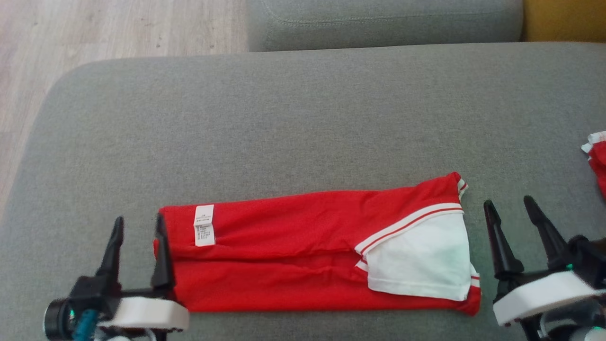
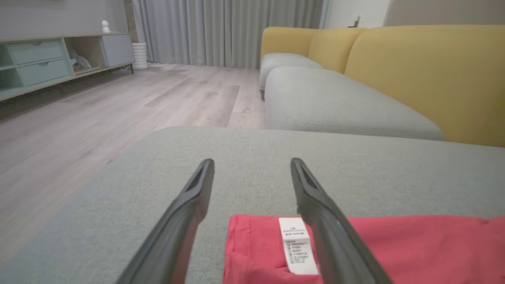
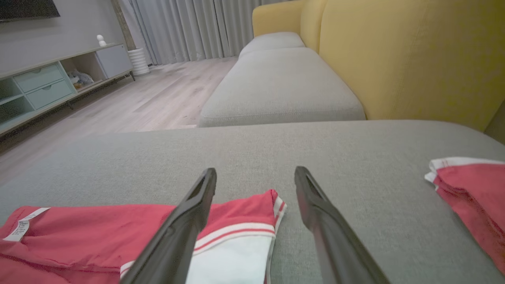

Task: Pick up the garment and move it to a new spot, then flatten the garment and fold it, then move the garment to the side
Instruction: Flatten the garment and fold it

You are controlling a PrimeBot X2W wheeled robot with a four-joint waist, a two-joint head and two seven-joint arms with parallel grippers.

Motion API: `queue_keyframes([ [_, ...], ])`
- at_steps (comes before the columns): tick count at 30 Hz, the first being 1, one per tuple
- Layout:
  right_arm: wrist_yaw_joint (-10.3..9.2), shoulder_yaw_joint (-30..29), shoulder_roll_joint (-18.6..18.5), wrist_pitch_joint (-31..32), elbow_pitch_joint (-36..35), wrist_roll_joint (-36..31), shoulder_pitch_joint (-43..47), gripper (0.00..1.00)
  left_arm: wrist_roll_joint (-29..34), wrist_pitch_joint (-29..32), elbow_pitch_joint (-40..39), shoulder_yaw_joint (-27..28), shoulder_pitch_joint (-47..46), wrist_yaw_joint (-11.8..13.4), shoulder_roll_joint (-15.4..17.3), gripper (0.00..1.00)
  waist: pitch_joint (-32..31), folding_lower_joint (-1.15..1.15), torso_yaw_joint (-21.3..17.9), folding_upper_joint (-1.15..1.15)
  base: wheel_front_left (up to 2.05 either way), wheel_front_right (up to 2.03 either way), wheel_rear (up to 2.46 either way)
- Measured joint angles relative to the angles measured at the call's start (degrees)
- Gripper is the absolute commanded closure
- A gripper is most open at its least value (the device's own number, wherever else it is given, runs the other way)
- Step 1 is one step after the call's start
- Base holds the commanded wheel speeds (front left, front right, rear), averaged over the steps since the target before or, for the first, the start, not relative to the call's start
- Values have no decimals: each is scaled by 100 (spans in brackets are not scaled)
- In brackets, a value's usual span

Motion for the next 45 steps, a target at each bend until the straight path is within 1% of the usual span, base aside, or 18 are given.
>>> queue_keyframes([
  [3,0,4,21,-4,-55,-162,-53,0,245,-66,-176,-136,-27,49,1,0,-7,0,31,0,0,0,0],
  [9,0,35,66,-55,-63,-238,-51,0,299,15,-189,-282,-46,116,-18,0,-16,1,76,0,0,0,0],
  [19,0,54,76,-54,-54,-237,-48,0,296,36,-63,-320,-49,111,-37,0,-11,0,81,0,0,0,0],
  [21,0,48,75,-41,58,-232,-48,0,296,36,-57,-322,-84,104,-37,0,13,0,96,0,0,0,0],
  [24,0,59,10,74,615,-164,-48,0,296,36,-53,-327,-210,63,-41,0,70,0,138,0,0,0,0],
  [28,0,201,-308,34,1741,-103,-63,0,296,29,-36,-350,-370,56,-82,0,147,0,227,0,0,0,0],
  [32,0,377,-370,-22,2715,123,-372,0,296,-42,12,-367,-421,-20,-166,0,202,0,340,0,0,0,0],
  [35,0,630,-465,33,3121,321,-748,0,296,-51,58,-369,-431,-24,-185,0,214,0,399,0,0,0,0],
  [37,0,780,-520,178,3286,510,-926,0,296,-96,79,-371,-440,-40,-197,0,217,0,433,0,0,0,0],
  [38,0,861,-573,264,3340,586,-988,6,296,-99,93,-374,-453,-40,-202,0,214,0,445,0,0,0,0],
  [39,0,925,-627,337,3367,700,-1032,25,296,-100,99,-374,-471,-41,-207,0,209,0,456,0,0,0,0],
  [40,0,1004,-673,436,3386,825,-1071,77,296,-112,100,-374,-481,-42,-212,0,204,0,466,0,0,0,0],
  [41,0,1066,-709,519,3401,912,-1117,100,296,-136,101,-374,-481,-43,-215,0,199,0,474,0,0,0,0],
  [45,0,1225,-792,550,3357,1157,-1138,100,291,-145,119,-372,-477,-44,-233,0,174,0,474,0,0,0,0],
])
